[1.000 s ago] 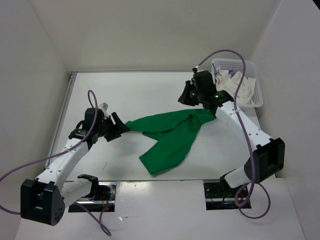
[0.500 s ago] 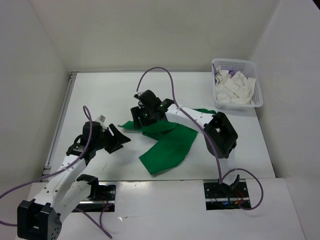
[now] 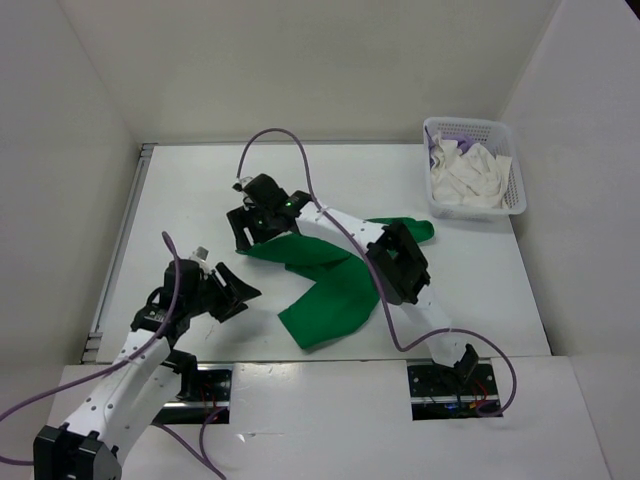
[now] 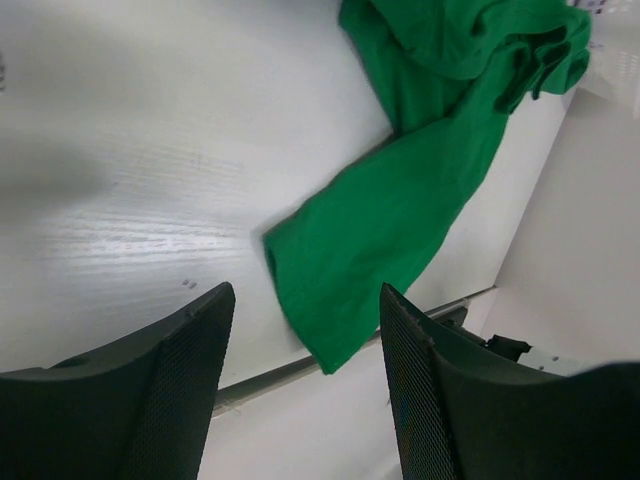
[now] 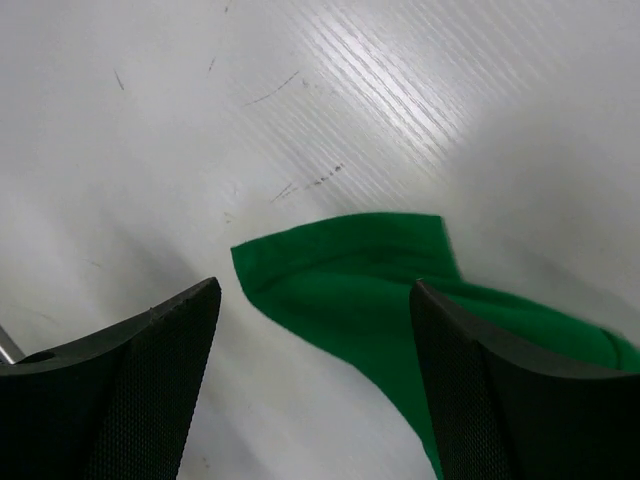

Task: Fold and stack the t-shirts
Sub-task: Flatten out the tshirt

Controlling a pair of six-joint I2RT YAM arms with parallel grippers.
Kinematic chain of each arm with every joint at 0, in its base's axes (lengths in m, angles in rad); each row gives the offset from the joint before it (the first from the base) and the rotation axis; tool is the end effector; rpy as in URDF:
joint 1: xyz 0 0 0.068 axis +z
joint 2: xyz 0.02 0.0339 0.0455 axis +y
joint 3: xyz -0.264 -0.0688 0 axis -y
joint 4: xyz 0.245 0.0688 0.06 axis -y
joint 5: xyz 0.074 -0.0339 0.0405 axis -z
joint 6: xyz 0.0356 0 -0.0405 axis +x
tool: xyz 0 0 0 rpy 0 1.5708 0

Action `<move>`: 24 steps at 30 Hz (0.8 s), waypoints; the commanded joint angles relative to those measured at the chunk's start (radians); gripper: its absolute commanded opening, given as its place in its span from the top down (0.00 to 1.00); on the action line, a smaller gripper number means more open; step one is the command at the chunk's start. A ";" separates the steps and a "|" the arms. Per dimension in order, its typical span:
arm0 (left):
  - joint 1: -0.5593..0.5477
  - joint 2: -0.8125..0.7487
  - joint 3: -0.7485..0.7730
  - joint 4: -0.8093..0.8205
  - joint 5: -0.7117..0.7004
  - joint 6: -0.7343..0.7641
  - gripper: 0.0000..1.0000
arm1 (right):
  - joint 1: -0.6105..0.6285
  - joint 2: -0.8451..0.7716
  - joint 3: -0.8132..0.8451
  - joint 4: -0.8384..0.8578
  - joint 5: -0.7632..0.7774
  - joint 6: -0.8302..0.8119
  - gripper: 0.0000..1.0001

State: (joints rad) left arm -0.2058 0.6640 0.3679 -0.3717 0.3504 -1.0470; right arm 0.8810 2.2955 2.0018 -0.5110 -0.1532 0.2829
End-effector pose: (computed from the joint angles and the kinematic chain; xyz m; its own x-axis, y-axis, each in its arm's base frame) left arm 0.1427 -0.0423 0.1956 -0.6979 -0.6852 -0.2087 -0.2970 0.5419 -0.7862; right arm 0.3284 0.4066 0.2190 -0.6720 -0.3810 -0.6351 -0.6687 0.6807 0.2991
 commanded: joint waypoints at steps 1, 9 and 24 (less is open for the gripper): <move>-0.012 -0.038 -0.049 0.001 0.012 -0.033 0.33 | 0.038 0.057 0.113 -0.069 0.007 -0.056 0.18; -0.012 -0.076 -0.080 0.001 0.024 -0.044 0.33 | 0.038 0.188 0.307 -0.161 0.018 -0.065 0.23; -0.070 0.127 -0.035 0.111 -0.005 0.051 0.34 | -0.022 -0.056 0.169 -0.133 0.144 -0.056 1.00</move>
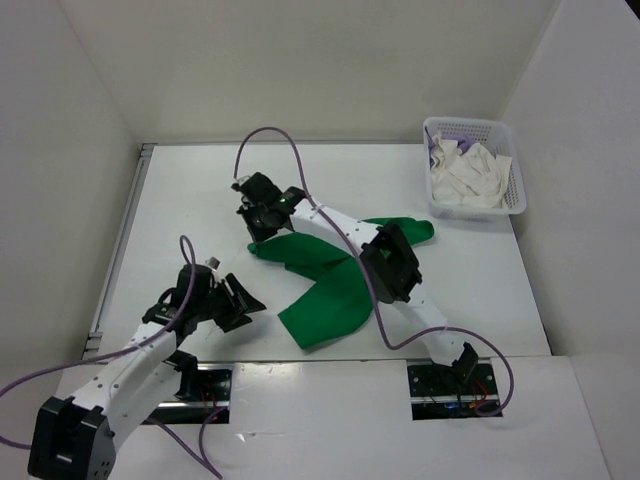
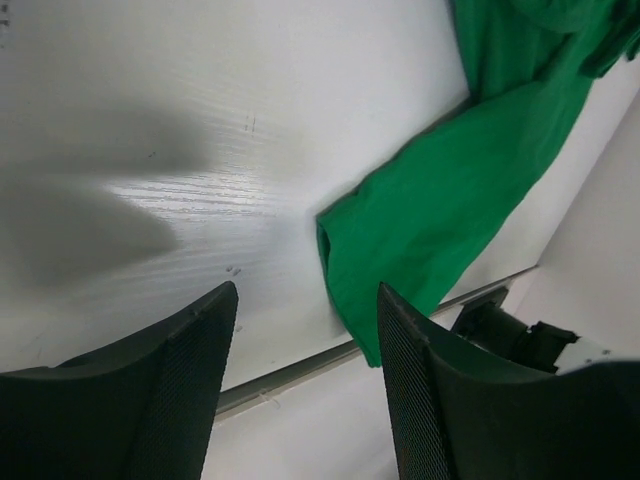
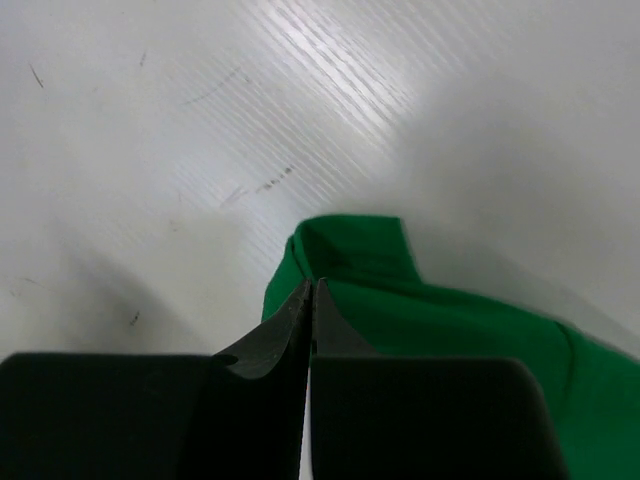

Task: Fold and stack the t-shirts
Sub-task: Flatten out the tshirt

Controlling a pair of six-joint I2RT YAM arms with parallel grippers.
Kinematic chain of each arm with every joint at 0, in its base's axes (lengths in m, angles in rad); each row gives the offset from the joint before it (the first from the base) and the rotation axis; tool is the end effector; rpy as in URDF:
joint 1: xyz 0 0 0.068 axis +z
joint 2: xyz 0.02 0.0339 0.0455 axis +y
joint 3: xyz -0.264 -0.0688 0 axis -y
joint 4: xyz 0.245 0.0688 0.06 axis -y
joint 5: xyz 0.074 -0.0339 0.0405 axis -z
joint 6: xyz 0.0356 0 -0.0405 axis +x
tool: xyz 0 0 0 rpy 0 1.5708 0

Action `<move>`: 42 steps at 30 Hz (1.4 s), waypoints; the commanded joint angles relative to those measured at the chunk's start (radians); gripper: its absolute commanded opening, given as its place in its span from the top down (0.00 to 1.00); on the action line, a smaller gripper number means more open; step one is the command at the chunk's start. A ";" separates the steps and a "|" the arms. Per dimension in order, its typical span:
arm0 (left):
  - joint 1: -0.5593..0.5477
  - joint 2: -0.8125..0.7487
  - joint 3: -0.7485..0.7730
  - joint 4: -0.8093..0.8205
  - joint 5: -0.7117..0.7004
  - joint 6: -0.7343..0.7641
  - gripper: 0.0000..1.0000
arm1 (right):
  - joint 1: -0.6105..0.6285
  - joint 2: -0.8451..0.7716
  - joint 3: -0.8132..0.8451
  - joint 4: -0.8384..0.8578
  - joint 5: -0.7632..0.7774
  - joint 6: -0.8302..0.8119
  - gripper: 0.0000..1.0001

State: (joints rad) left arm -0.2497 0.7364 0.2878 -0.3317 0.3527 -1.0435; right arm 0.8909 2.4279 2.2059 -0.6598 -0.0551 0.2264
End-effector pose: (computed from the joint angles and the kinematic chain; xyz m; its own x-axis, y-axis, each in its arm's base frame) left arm 0.1399 -0.0484 0.1631 -0.7490 -0.6459 -0.1476 -0.3527 0.5773 -0.7365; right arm 0.3389 0.4223 0.2063 -0.6521 -0.4501 -0.6100 -0.6692 0.7199 0.1841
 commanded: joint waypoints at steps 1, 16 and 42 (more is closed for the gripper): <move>-0.049 0.081 0.056 0.082 -0.008 0.048 0.34 | -0.047 -0.249 -0.075 0.025 0.055 0.001 1.00; -0.241 0.512 0.252 0.169 -0.077 0.134 0.24 | -0.418 -0.805 -0.485 0.054 0.029 0.076 1.00; 0.082 0.408 0.835 -0.098 -0.112 0.367 0.91 | -0.484 -0.897 -0.112 -0.040 0.023 0.178 1.00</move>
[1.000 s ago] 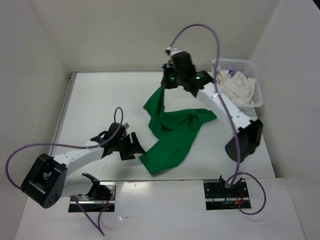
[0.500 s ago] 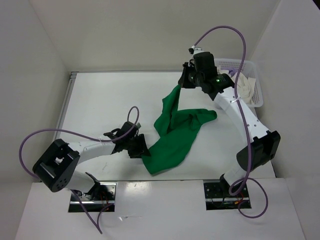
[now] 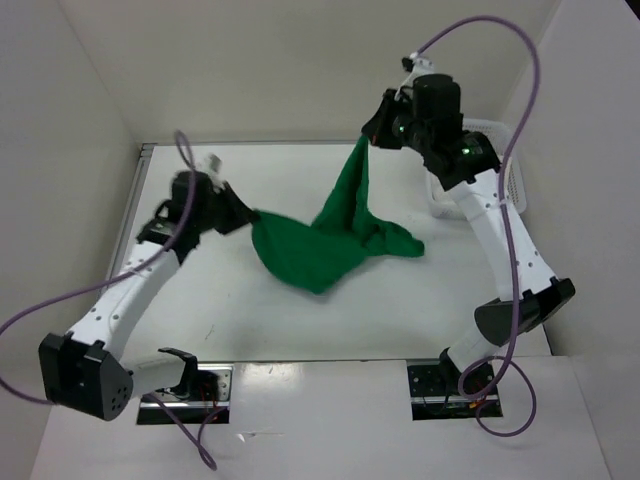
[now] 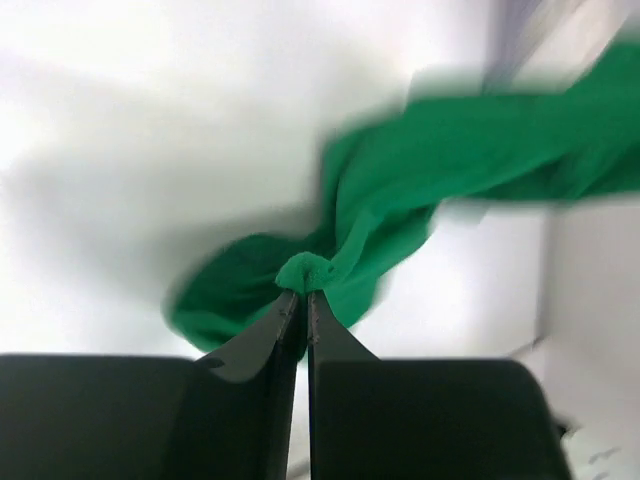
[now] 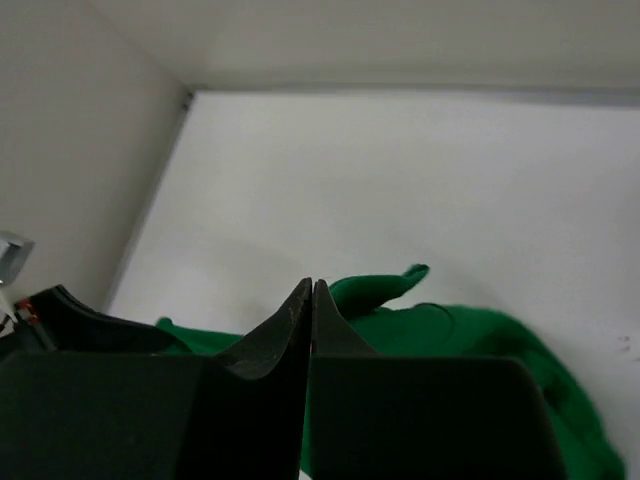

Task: Fold and stack the t-shirts
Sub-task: Flatten out the tshirt

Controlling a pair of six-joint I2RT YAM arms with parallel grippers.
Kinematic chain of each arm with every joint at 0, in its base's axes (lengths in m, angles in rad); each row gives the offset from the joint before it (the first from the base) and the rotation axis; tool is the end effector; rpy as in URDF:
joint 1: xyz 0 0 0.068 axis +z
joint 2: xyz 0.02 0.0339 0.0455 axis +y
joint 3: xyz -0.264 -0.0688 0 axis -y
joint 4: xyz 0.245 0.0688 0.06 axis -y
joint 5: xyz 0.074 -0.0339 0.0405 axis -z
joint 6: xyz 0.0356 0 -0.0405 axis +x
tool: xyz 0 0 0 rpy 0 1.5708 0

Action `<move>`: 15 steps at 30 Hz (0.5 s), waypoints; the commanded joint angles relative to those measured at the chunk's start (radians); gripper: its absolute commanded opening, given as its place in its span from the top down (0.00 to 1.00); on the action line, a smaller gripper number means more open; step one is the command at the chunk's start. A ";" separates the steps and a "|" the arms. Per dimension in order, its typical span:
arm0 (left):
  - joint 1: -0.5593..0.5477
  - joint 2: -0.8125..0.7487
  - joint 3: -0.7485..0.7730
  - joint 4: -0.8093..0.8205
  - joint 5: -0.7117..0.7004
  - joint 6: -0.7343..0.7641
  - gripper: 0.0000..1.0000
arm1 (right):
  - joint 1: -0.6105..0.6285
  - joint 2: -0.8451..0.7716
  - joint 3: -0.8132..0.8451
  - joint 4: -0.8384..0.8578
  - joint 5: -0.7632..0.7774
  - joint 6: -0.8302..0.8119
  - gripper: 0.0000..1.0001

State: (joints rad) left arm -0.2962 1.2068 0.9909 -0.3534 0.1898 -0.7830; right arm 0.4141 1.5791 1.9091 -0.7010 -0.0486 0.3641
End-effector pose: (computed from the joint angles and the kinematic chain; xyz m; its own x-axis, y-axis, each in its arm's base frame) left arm 0.2562 -0.0852 0.3076 -0.6749 -0.5183 -0.5253 -0.0528 0.7439 -0.6662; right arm 0.3075 0.1370 0.4739 -0.4680 0.1828 -0.8646 -0.2961 0.8894 0.3483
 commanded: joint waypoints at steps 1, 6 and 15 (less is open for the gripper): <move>0.165 -0.072 0.212 -0.108 0.069 0.134 0.91 | -0.008 -0.039 0.227 -0.008 0.027 0.059 1.00; 0.224 -0.072 0.466 -0.197 -0.025 0.189 0.91 | -0.008 -0.039 0.522 -0.055 0.070 0.095 1.00; 0.224 -0.041 0.853 -0.321 -0.347 0.300 0.91 | -0.108 -0.064 0.663 -0.022 -0.017 0.180 1.00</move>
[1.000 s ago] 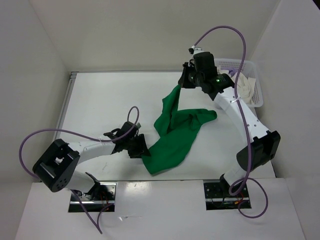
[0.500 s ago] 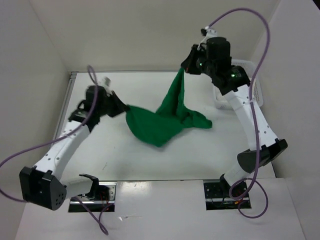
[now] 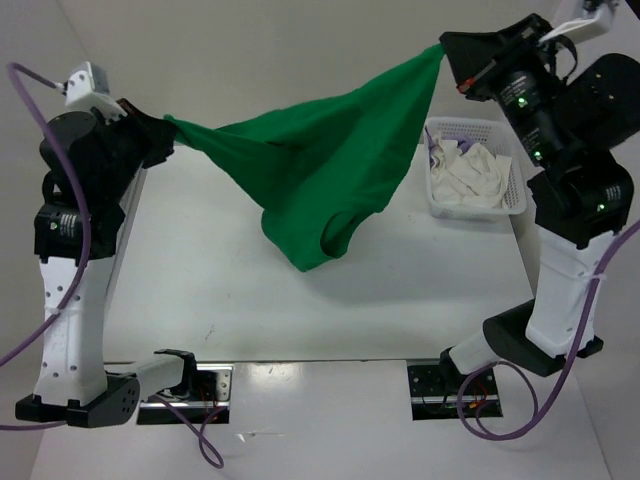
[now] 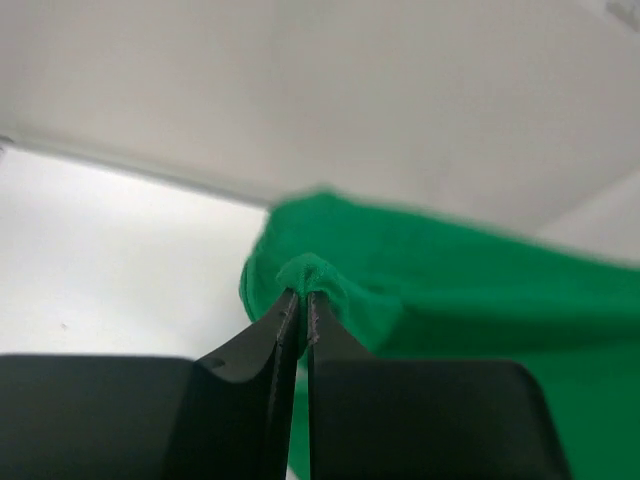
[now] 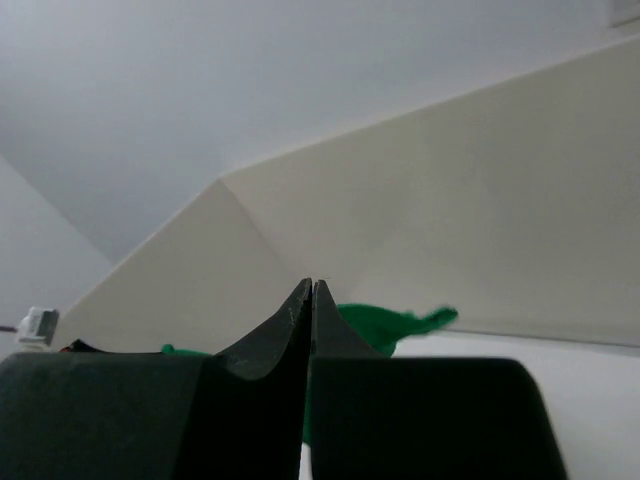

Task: Fold and stack the t-shirts
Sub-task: Flatten out the tshirt

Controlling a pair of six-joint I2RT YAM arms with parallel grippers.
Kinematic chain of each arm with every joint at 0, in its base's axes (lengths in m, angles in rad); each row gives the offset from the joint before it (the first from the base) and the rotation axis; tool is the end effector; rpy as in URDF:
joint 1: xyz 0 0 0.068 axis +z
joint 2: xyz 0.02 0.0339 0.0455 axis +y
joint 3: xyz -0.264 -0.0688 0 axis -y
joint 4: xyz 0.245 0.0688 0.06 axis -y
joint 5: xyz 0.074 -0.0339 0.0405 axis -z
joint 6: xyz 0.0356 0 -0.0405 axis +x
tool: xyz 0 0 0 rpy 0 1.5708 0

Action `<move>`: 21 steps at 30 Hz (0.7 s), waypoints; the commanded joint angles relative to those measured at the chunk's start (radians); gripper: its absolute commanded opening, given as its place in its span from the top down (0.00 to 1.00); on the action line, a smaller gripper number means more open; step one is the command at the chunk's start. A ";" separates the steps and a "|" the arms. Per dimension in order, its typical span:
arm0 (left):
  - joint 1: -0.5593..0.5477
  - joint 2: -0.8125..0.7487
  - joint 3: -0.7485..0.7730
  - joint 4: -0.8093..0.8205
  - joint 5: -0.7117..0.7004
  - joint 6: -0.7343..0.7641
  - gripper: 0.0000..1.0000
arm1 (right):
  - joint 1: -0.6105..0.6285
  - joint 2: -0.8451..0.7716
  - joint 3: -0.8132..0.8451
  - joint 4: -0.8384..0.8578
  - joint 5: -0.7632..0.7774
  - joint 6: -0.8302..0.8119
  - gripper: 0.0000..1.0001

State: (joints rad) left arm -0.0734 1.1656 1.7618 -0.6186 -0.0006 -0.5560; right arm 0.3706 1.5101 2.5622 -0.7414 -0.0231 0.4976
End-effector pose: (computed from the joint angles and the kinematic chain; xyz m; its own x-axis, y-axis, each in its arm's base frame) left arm 0.1940 -0.0142 0.5409 -0.0574 -0.5250 -0.8492 0.0500 0.8480 -0.5276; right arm 0.1653 0.0651 0.6530 0.0678 0.5383 -0.8400 -0.4722 0.7590 0.4483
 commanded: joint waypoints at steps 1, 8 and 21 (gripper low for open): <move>0.001 0.000 0.082 -0.056 -0.168 0.083 0.91 | -0.088 0.018 0.000 0.033 -0.069 0.056 1.00; 0.001 0.000 0.146 -0.078 -0.239 0.107 0.91 | -0.173 0.134 0.085 0.072 -0.237 0.107 1.00; 0.001 -0.115 -0.301 -0.017 -0.228 0.070 0.91 | -0.225 0.465 0.052 0.154 -0.506 0.179 1.00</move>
State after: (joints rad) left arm -0.0734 1.0763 1.5345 -0.6868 -0.2520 -0.4747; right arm 0.1574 1.7538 2.5603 -0.5861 -0.4656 0.6724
